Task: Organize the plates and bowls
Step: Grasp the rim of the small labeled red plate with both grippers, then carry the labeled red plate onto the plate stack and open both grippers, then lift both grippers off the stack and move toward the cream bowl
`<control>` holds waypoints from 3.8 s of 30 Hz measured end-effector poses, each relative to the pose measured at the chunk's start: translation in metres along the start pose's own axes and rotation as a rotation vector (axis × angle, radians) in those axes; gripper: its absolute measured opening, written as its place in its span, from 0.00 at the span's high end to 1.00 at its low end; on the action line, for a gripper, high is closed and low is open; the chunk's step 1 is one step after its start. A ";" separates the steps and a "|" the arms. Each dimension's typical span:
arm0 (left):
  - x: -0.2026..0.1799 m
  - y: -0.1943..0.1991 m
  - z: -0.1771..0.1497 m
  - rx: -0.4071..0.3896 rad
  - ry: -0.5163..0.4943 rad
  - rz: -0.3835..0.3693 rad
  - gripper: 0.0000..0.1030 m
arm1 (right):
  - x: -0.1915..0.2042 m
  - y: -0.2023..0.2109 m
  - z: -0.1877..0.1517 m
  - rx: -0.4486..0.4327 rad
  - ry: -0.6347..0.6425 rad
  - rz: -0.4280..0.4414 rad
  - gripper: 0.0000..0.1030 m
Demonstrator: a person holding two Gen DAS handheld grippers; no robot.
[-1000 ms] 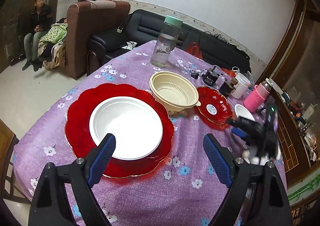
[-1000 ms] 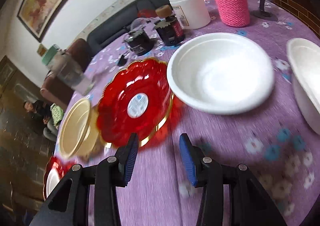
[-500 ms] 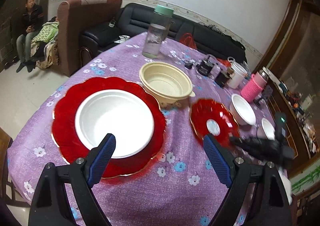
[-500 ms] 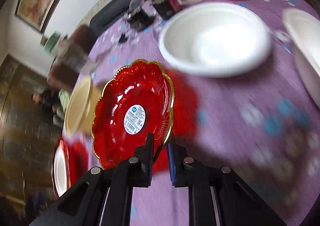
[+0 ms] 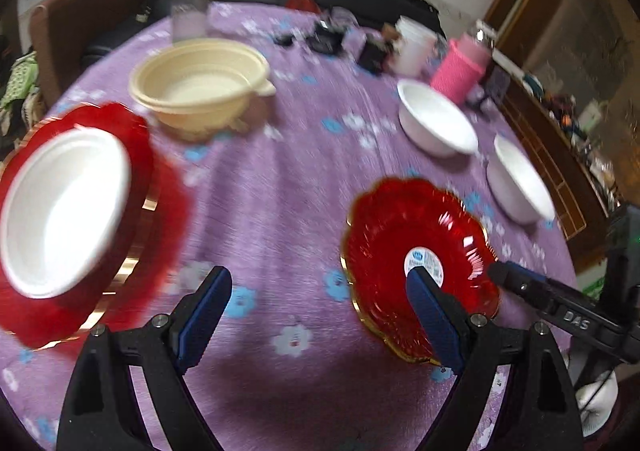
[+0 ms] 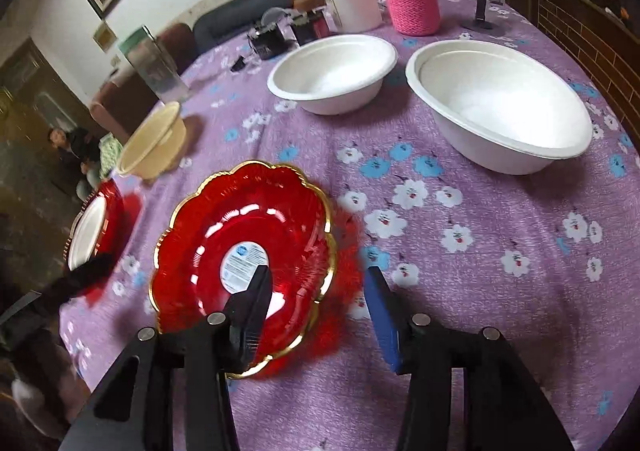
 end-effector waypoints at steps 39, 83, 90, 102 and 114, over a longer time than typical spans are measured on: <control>0.070 0.109 0.037 -0.255 0.100 0.144 0.61 | 0.163 0.017 0.023 -0.094 0.109 0.217 0.88; 0.214 0.125 0.033 -0.284 0.287 0.319 0.61 | 0.305 -0.062 0.023 -0.014 0.251 0.206 0.86; 0.205 0.137 0.031 -0.315 0.315 0.279 0.34 | 0.304 -0.062 0.023 -0.021 0.229 0.229 0.82; 0.174 0.180 0.018 -0.443 0.297 0.290 0.25 | 0.287 -0.034 0.021 -0.115 0.183 0.249 0.56; 0.138 0.183 0.005 -0.473 0.185 0.398 0.15 | 0.227 -0.011 0.010 -0.201 0.115 0.180 0.48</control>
Point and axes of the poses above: each gripper's, at about its wrist camera, not at the fingertips, and y roughly against the way its jaws point, x to its left, z to its top, the point moved 8 cm from there along -y, roughly the way its jaws point, and after that the axes turned 10 degrees about -z, right-handed, at the moved point
